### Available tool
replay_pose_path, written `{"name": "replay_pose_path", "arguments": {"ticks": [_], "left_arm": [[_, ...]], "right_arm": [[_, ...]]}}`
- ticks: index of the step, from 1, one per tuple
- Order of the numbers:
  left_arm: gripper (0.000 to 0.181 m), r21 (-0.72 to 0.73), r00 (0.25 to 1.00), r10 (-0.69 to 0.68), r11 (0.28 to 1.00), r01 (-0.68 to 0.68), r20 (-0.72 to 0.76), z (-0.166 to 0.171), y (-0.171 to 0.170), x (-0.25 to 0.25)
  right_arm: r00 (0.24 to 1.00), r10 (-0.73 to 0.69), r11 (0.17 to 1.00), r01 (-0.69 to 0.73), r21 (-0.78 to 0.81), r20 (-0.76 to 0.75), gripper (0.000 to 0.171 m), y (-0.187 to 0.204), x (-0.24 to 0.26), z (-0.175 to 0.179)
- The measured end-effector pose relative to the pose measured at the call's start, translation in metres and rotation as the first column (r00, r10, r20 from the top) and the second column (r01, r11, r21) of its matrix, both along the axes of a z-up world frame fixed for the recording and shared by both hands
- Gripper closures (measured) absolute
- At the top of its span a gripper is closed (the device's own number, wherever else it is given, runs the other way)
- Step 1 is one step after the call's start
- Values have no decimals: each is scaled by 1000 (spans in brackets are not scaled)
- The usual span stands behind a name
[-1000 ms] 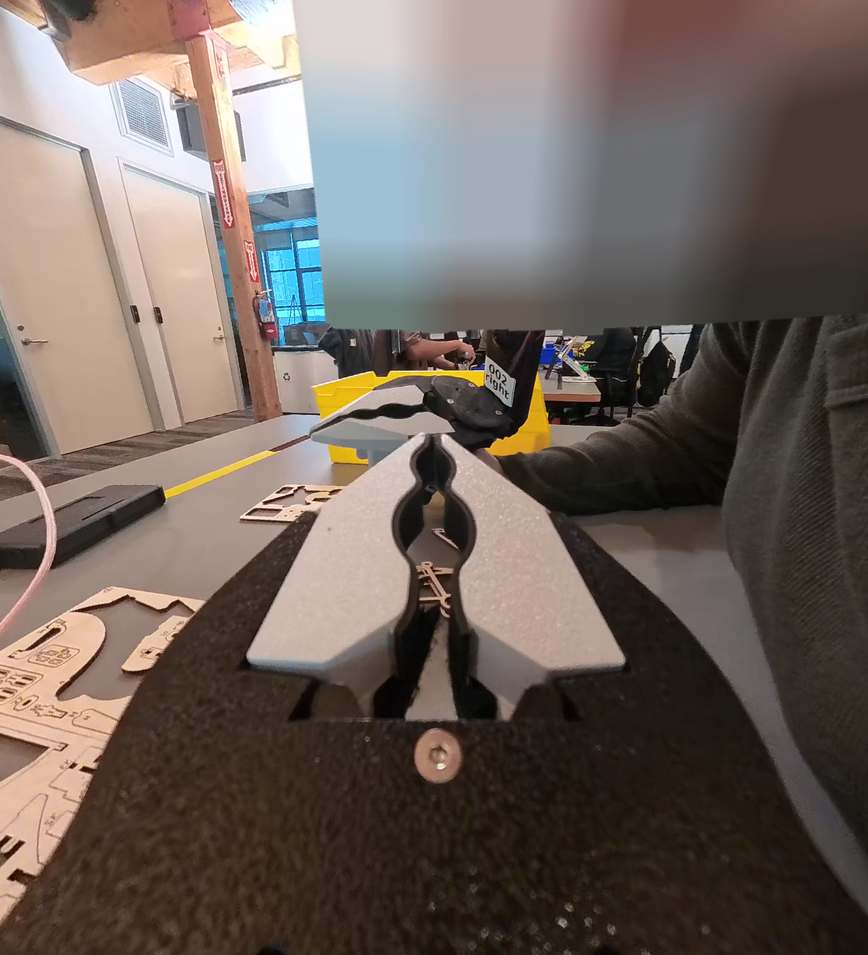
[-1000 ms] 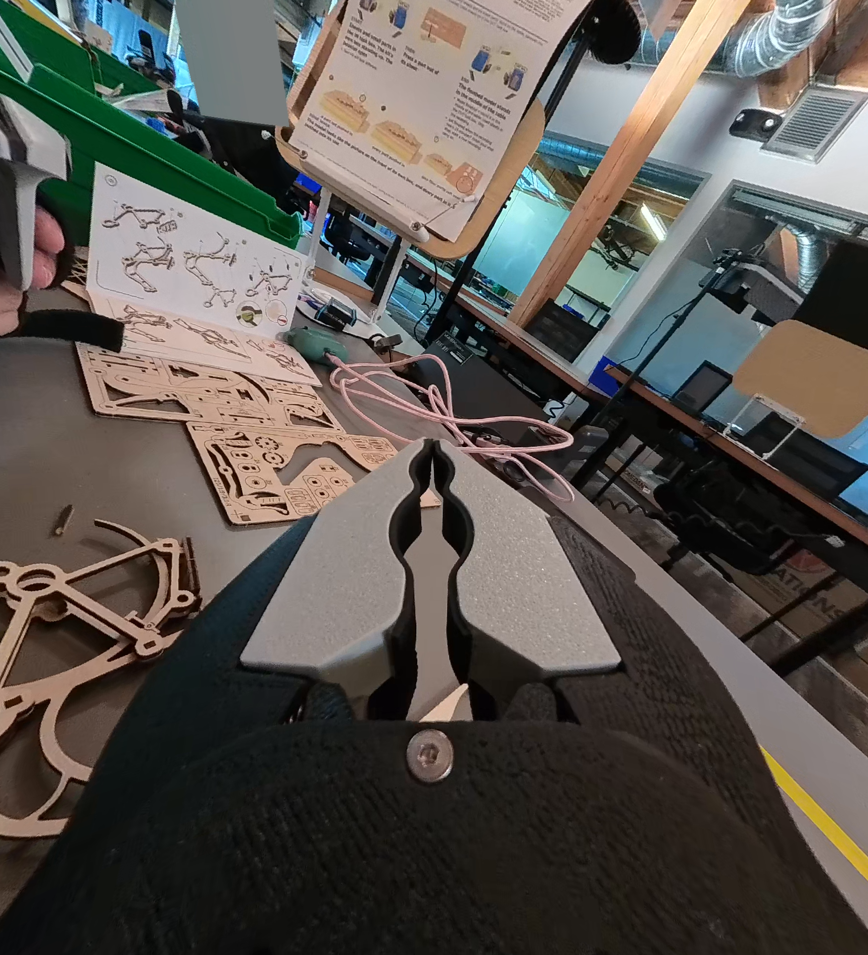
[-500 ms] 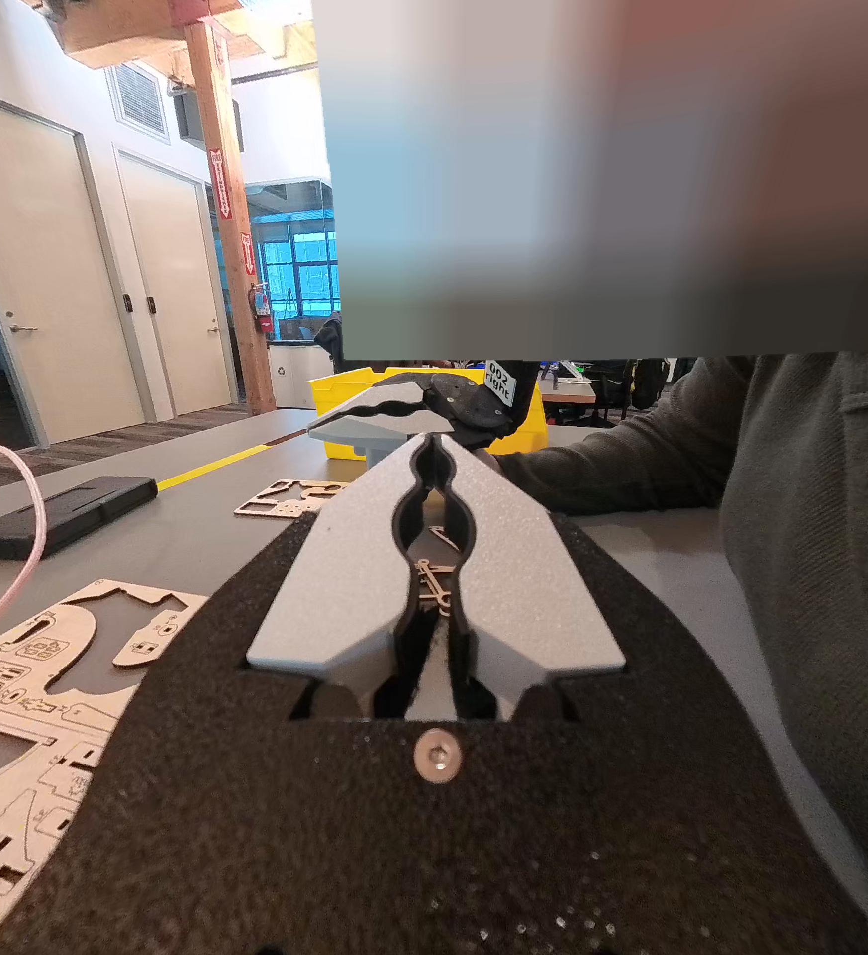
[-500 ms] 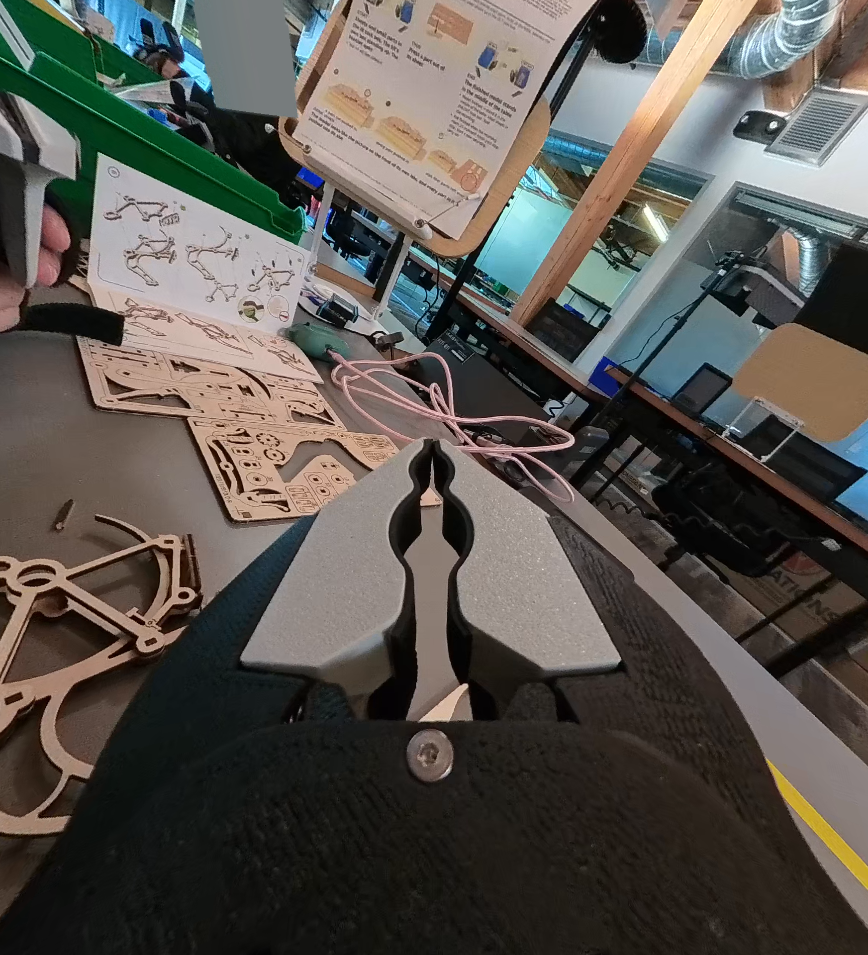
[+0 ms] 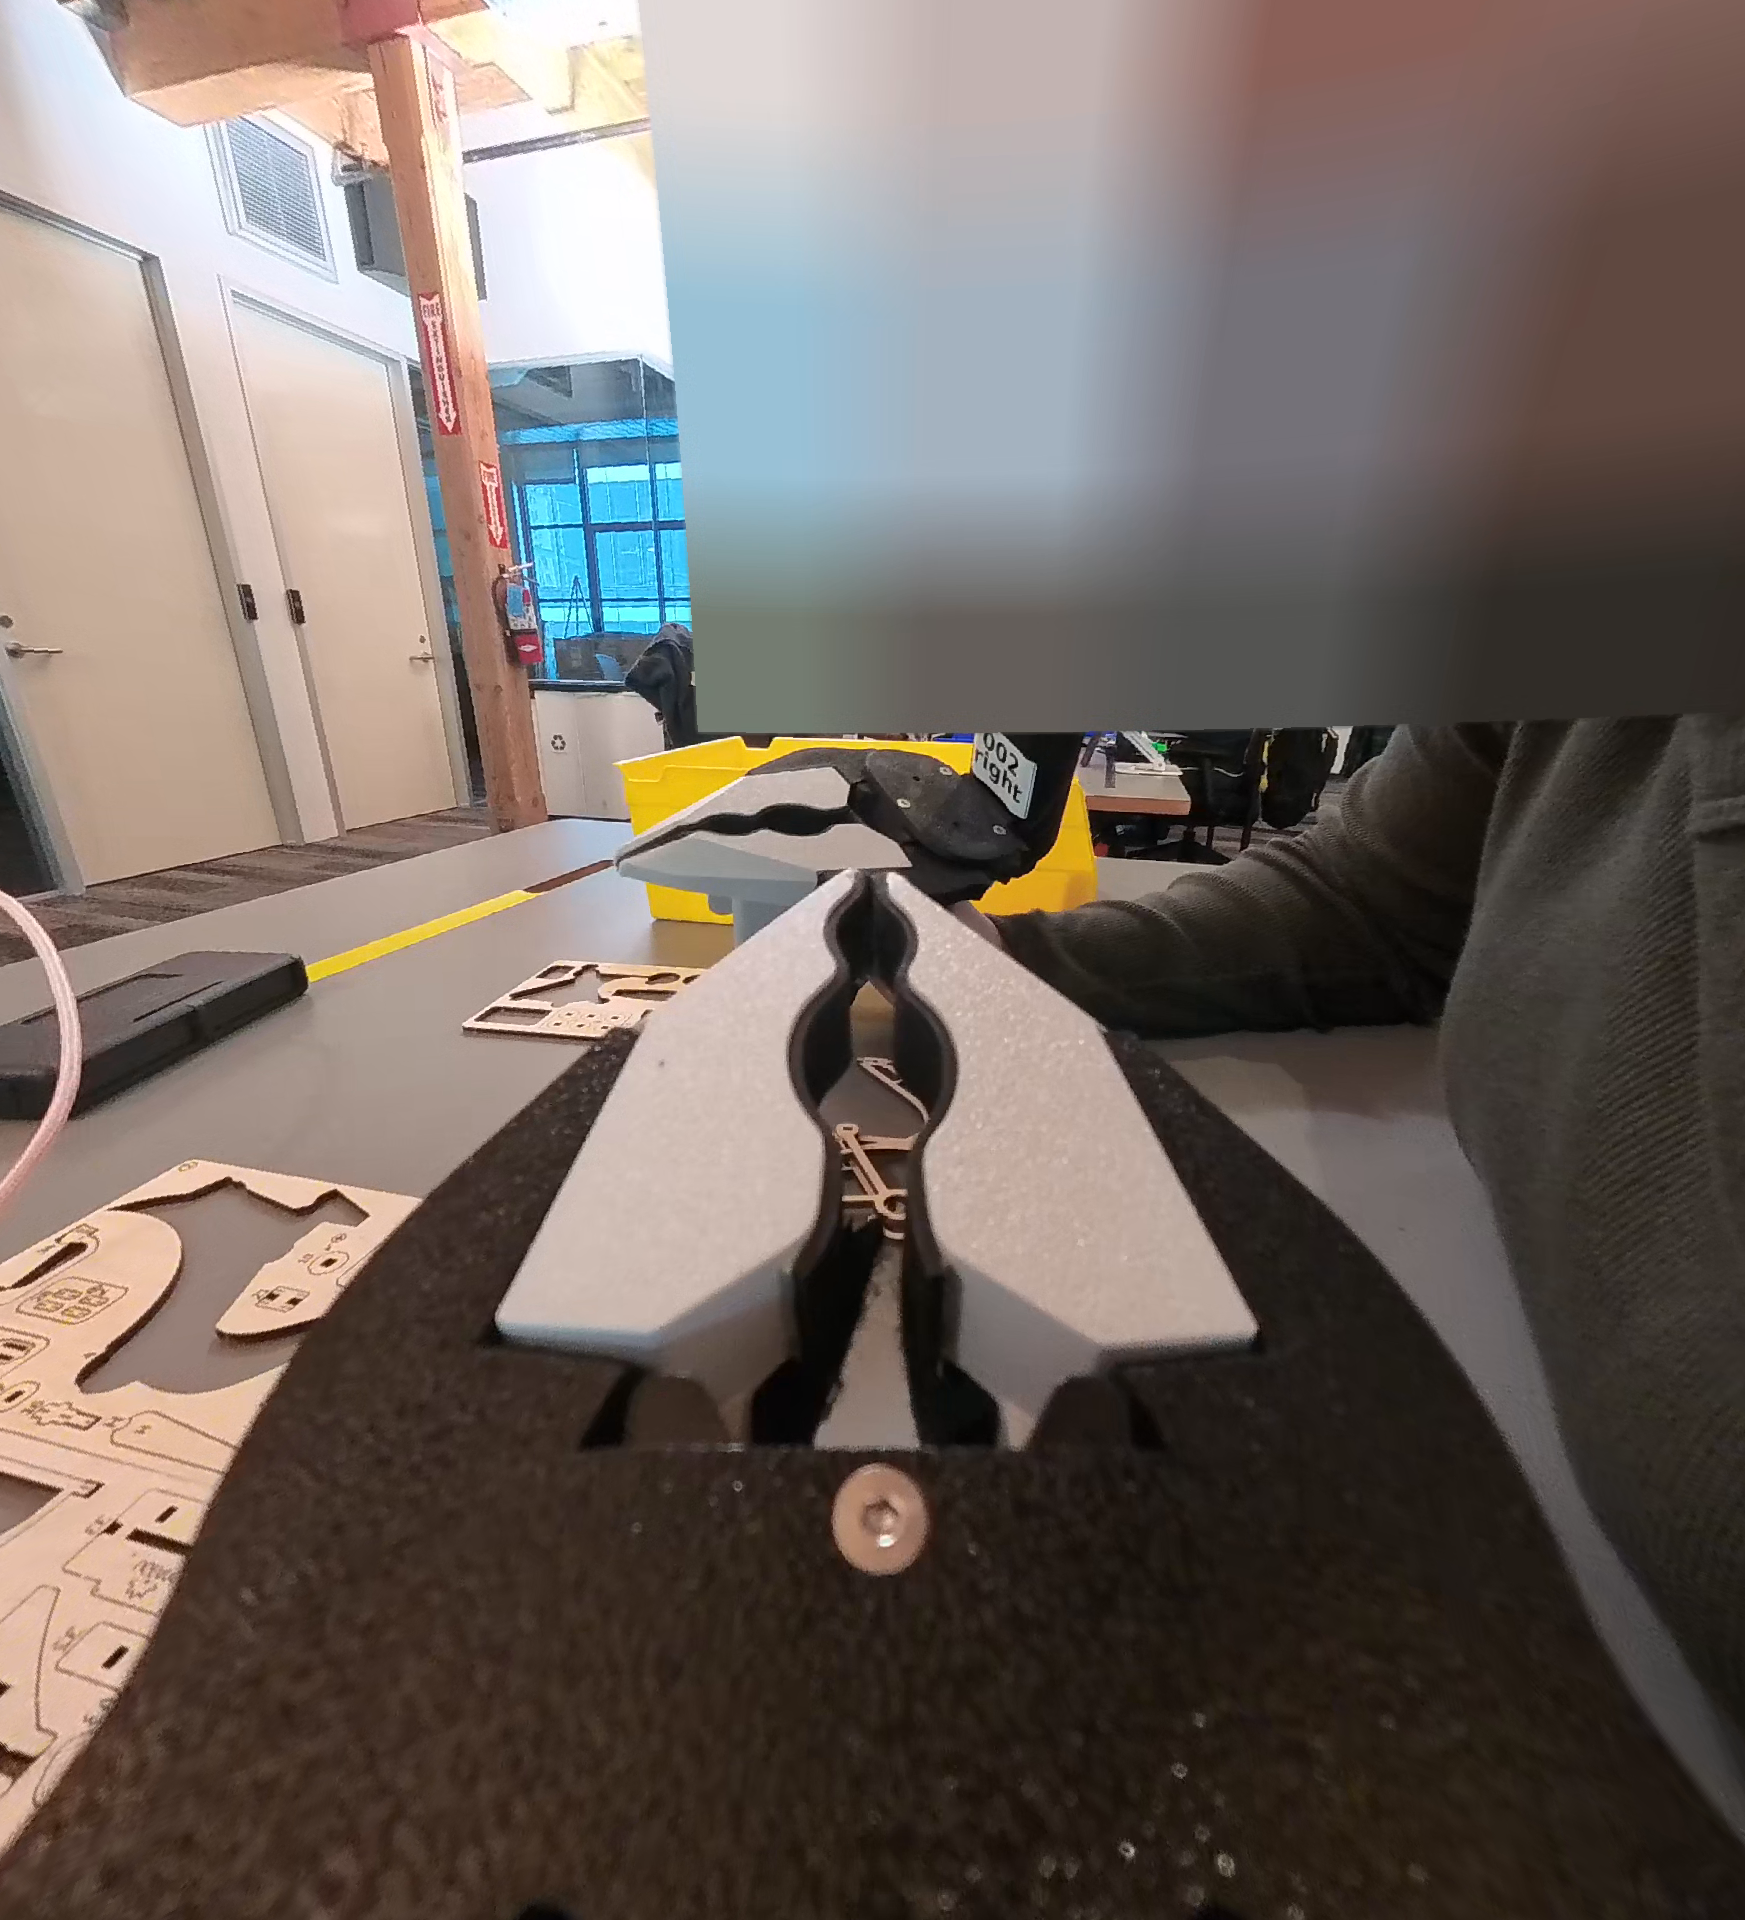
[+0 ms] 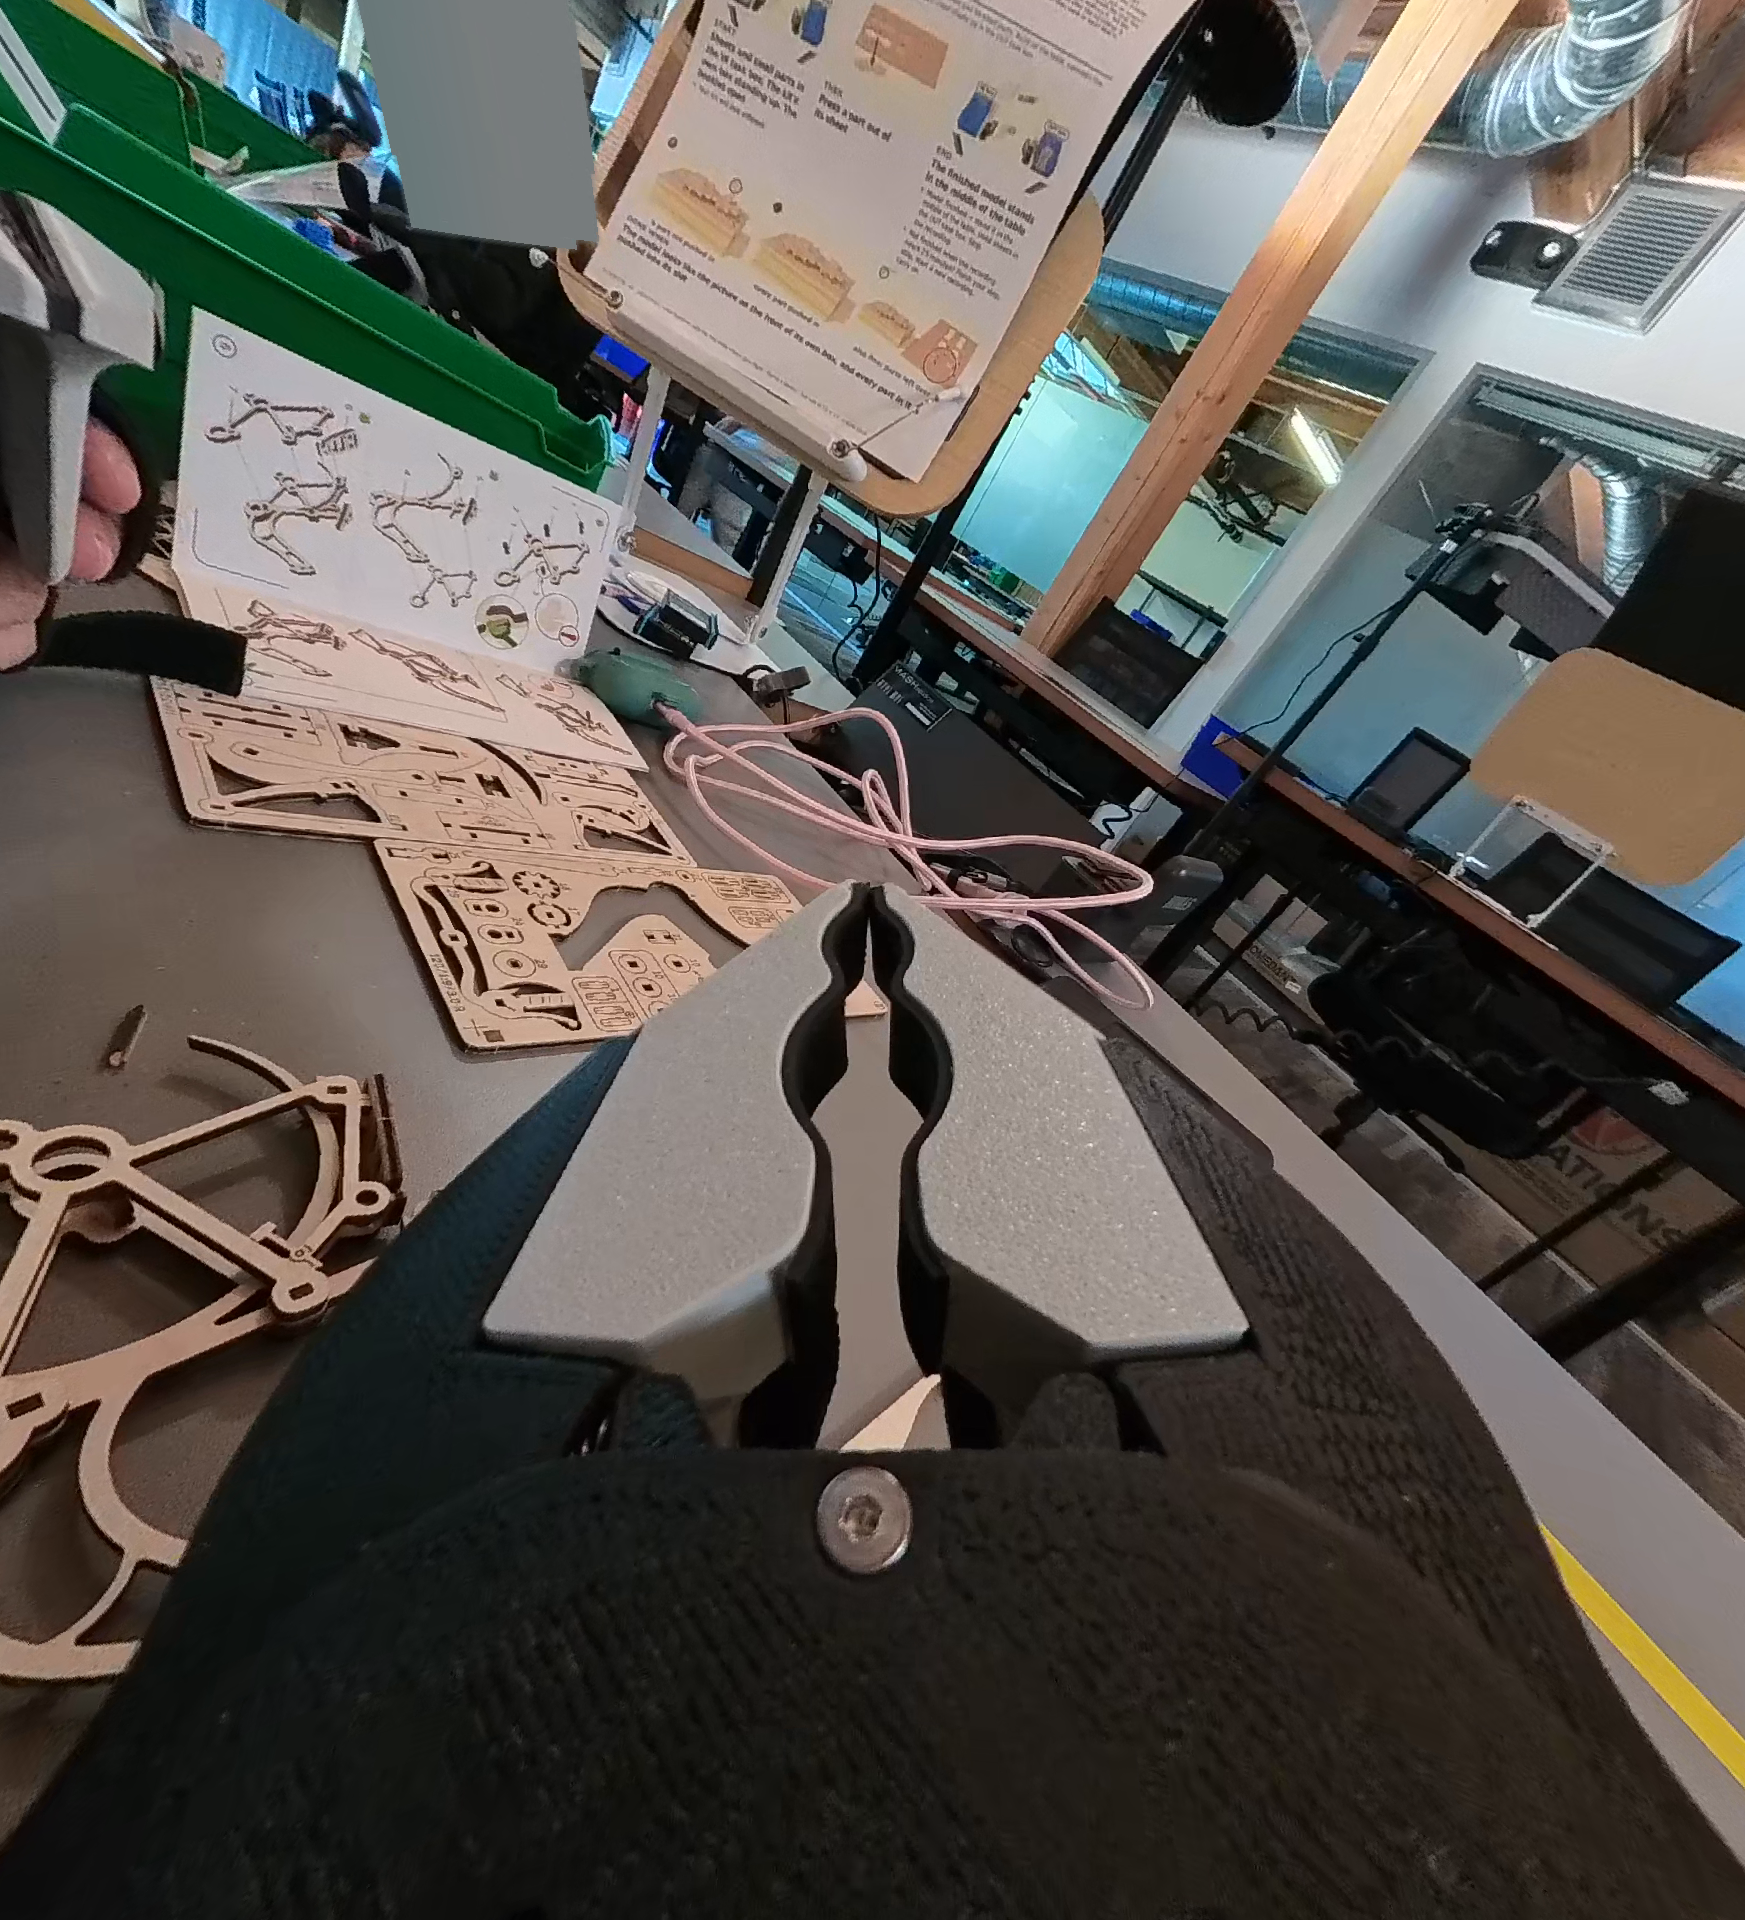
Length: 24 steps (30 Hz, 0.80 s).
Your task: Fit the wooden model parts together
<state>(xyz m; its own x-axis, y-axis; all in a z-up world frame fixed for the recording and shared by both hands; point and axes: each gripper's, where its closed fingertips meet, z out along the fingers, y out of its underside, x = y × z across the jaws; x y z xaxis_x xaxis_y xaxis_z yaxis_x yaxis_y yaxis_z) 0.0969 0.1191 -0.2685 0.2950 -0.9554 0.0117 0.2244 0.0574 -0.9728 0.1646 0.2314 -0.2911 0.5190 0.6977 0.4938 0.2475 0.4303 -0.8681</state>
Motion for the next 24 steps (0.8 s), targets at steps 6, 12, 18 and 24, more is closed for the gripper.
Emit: {"name": "replay_pose_path", "arguments": {"ticks": [6, 12, 18, 24], "left_arm": [[181, -2, 1000, 0, 1000, 0, 2, 0, 0, 0], [181, -1, 1000, -1, 1000, 1, 0, 0, 0, 0], [181, 0, 1000, -2, 1000, 2, -2, 0, 0, 0], [181, 43, 999, 6, 999, -4, -46, -3, 1, 7]], "right_arm": [[1000, -9, 1000, 9, 7, -17, 171, 0, 3, 3], [1000, -8, 1000, 8, 7, -13, 171, 0, 2, 2], [1000, -8, 1000, 8, 6, -14, 171, 1, 2, 2], [1000, -6, 1000, 6, 3, -2, 171, 3, 0, 0]]}}
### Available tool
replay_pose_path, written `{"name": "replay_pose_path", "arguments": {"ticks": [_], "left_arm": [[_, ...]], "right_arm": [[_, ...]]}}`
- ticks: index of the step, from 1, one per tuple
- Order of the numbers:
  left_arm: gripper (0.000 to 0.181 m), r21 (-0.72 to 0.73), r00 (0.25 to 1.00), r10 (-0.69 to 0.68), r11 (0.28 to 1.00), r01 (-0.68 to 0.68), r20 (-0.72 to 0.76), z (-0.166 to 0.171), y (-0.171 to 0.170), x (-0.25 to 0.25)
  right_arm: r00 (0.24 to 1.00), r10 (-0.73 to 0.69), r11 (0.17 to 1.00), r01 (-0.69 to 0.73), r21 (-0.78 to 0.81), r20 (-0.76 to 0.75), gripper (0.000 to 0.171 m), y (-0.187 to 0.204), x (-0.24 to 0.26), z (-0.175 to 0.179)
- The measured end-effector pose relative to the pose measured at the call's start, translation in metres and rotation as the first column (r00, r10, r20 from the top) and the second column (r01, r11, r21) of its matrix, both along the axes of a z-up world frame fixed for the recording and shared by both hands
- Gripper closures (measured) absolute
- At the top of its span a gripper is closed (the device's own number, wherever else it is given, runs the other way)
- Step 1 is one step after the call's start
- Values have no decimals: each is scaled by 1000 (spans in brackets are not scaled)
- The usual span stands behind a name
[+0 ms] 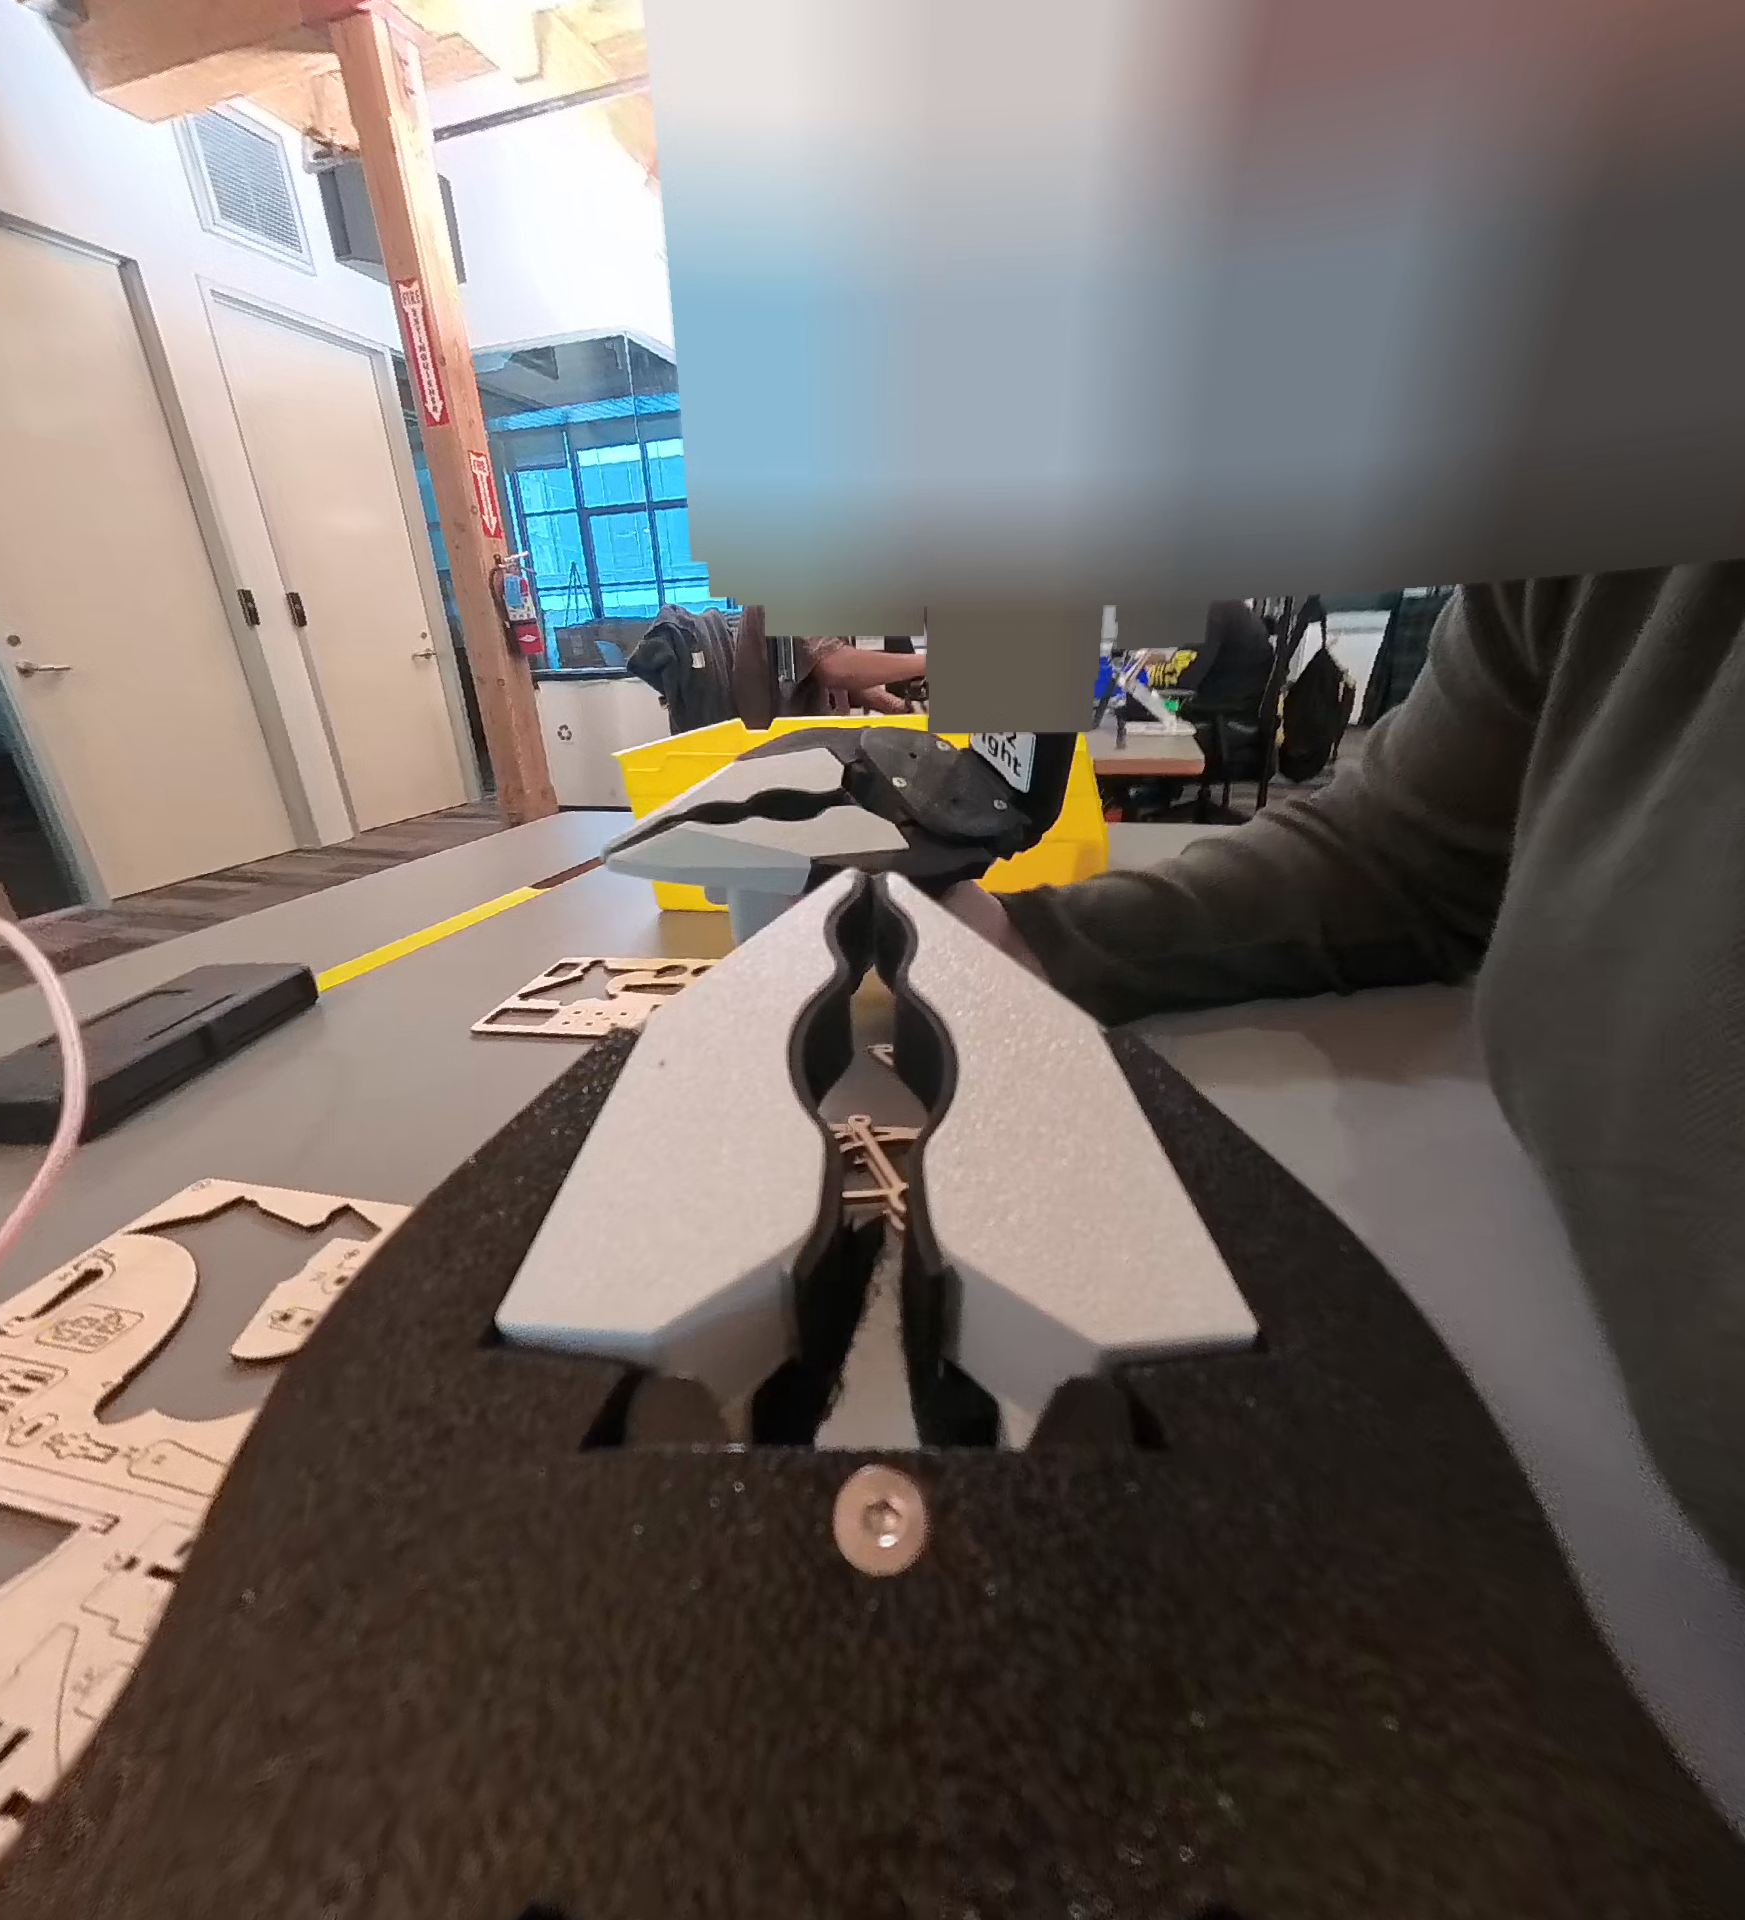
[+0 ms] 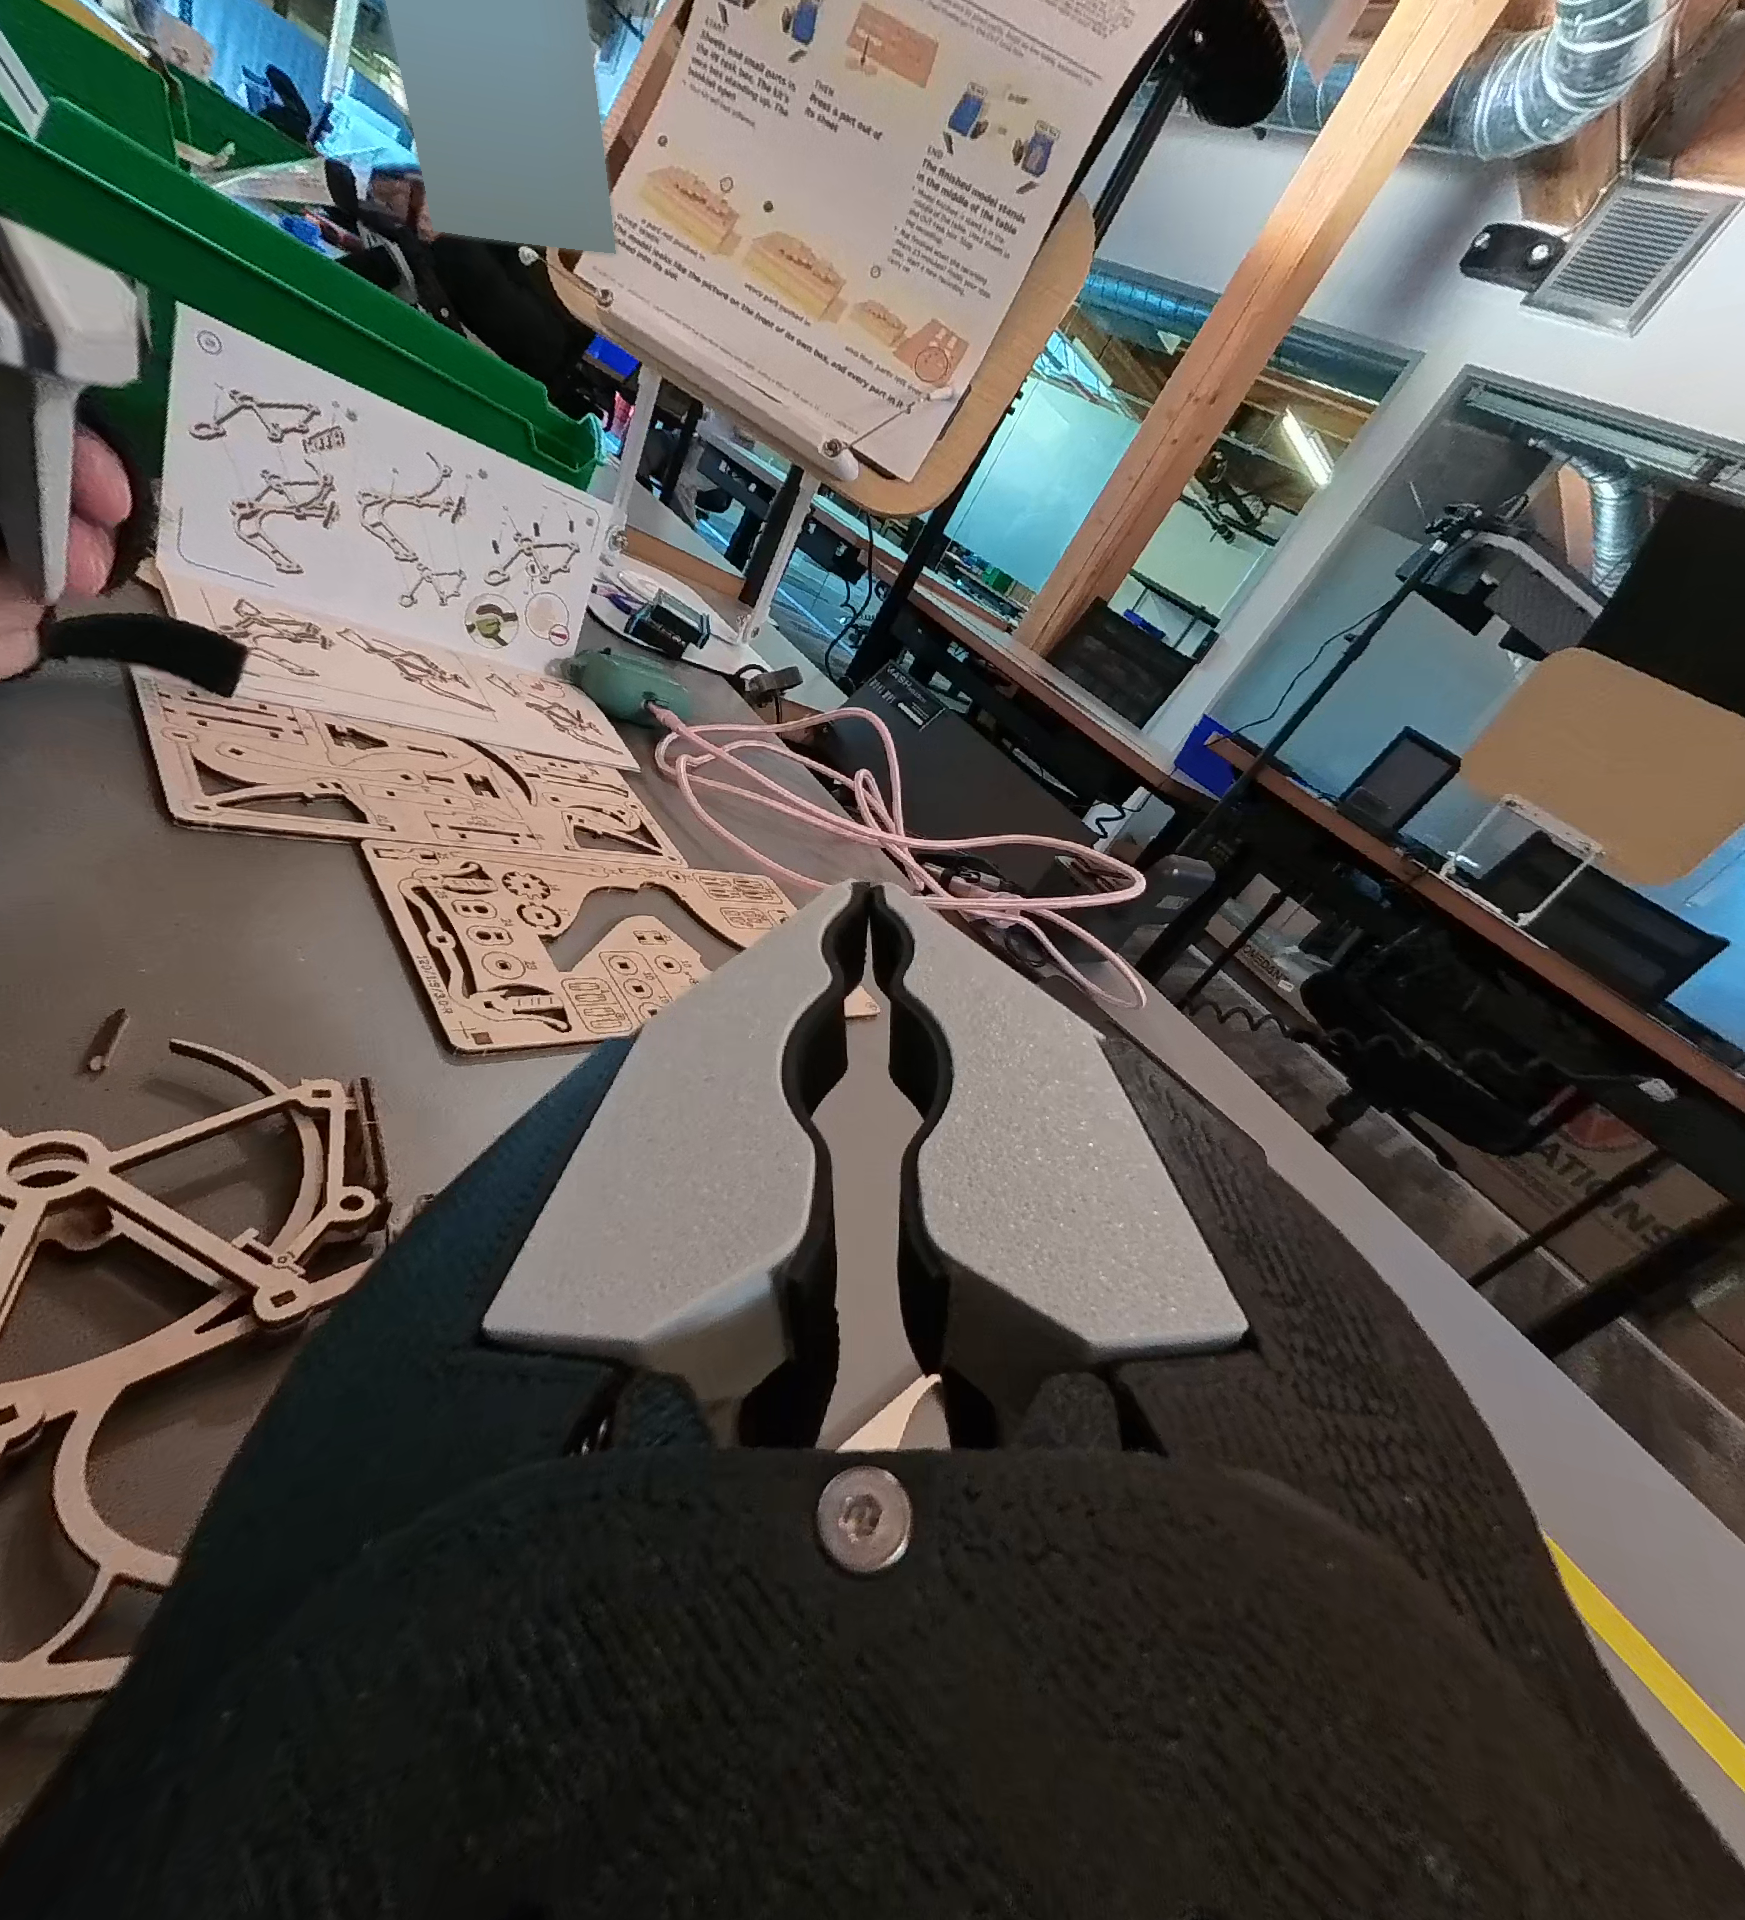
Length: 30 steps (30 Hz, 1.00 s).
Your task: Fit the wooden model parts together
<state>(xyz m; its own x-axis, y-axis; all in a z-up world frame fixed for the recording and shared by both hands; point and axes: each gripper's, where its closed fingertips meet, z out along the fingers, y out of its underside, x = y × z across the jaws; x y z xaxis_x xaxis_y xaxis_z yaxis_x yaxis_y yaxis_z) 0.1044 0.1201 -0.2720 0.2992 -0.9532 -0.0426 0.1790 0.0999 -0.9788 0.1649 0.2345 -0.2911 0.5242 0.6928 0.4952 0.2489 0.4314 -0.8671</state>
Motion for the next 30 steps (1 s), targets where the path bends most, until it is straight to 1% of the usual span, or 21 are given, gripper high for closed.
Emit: {"name": "replay_pose_path", "arguments": {"ticks": [7, 12, 15, 17, 20, 22, 24, 25, 27, 28, 30], "left_arm": [[181, 27, 1000, 0, 1000, 1, -25, 1, -3, 4], [181, 62, 1000, -2, 998, 3, -27, 3, -9, 3], [181, 77, 998, -6, 997, 11, -57, 1, -22, 2], [180, 64, 990, -68, 995, 76, -122, -8, -40, 10], [159, -22, 965, -116, 993, 114, -237, -28, -56, 17], [149, -67, 957, -131, 991, 118, -257, -32, -63, 14], [137, -111, 954, -137, 988, 111, -268, -33, -64, 10], [134, -138, 948, -149, 984, 113, -282, -35, -64, 8], [130, -202, 924, -186, 972, 122, -334, -44, -63, 7], [130, -234, 906, -208, 964, 126, -368, -51, -63, 8], [127, -292, 873, -234, 950, 111, -427, -65, -62, 8]], "right_arm": [[1000, -15, 1000, 15, 19, 22, 171, 2, 0, -1], [996, -65, 996, 62, 57, 52, 171, 4, 3, -2], [991, -111, 991, 105, 85, 73, 171, -4, 9, -1], [989, -120, 988, 110, 109, 87, 171, -16, 10, 0], [991, -99, 992, 90, 87, 94, 171, -40, 9, -2], [994, -37, 998, 31, 57, 104, 171, -63, 4, -4], [978, 52, 998, -58, 26, 200, 171, -88, -5, -16], [953, 122, 992, -124, -10, 277, 169, -102, -10, -27], [869, 303, 952, -259, -163, 392, 164, -130, -18, -52], [827, 389, 917, -307, -254, 406, 159, -142, -20, -59], [764, 527, 829, -368, -420, 372, 150, -162, -23, -66]]}}
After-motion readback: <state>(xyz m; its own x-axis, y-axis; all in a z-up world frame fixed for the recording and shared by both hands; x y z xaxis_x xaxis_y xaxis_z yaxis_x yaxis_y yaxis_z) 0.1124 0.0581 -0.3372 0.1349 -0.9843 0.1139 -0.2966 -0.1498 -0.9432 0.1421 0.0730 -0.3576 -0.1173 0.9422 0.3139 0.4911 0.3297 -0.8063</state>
